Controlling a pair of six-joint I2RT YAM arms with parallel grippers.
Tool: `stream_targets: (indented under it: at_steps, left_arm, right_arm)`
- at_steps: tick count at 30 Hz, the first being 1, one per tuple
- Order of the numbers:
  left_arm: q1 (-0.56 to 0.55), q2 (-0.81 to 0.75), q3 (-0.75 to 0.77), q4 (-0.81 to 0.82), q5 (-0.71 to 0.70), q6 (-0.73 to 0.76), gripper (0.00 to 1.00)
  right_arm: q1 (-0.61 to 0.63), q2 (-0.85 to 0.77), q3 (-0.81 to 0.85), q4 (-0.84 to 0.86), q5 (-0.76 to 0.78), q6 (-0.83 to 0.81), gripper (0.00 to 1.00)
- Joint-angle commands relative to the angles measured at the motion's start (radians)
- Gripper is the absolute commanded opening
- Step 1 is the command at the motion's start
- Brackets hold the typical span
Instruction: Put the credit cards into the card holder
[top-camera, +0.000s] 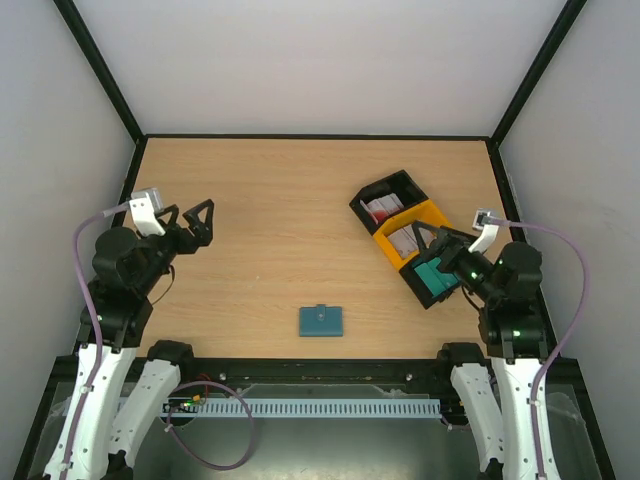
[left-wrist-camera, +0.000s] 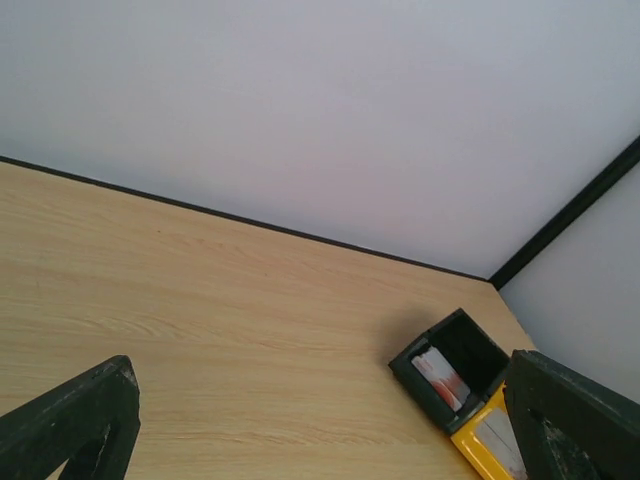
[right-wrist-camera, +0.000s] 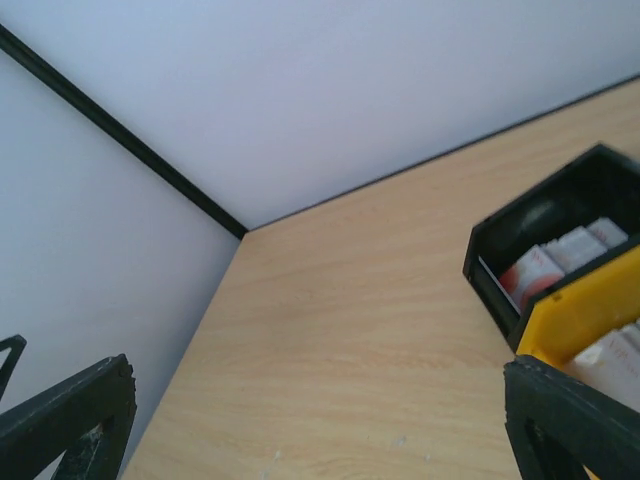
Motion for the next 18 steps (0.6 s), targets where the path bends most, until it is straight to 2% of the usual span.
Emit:
stream_targets:
  at_steps: [1,10,14,16,18]
  left_arm:
    - [-0.001,0.003,-0.010,0.050,-0.079,-0.026,1.00]
    - [-0.002,-0.008,-0.067,0.039,-0.173,-0.125,1.00]
    - [0.001,-0.022,-0.108,0.042,-0.259,-0.188,1.00]
    - [0.000,-0.021,-0.116,0.049,-0.232,-0.208,1.00]
    - [0.000,-0.015,-0.123,0.064,-0.145,-0.221,1.00]
  right_arm:
    - [0.002,-0.004,-0.065,0.054,-0.073,0.058,0.97]
    - [0.052,-0.010,-0.217,0.114,-0.089,0.185,0.91]
    - [0.094,0.029,-0.272,0.117,-0.094,0.136,0.90]
    - [0.108,0.054,-0.282,0.104,-0.097,0.108,0.90]
    - [0.127,0.070,-0.304,0.118,-0.105,0.116,0.90]
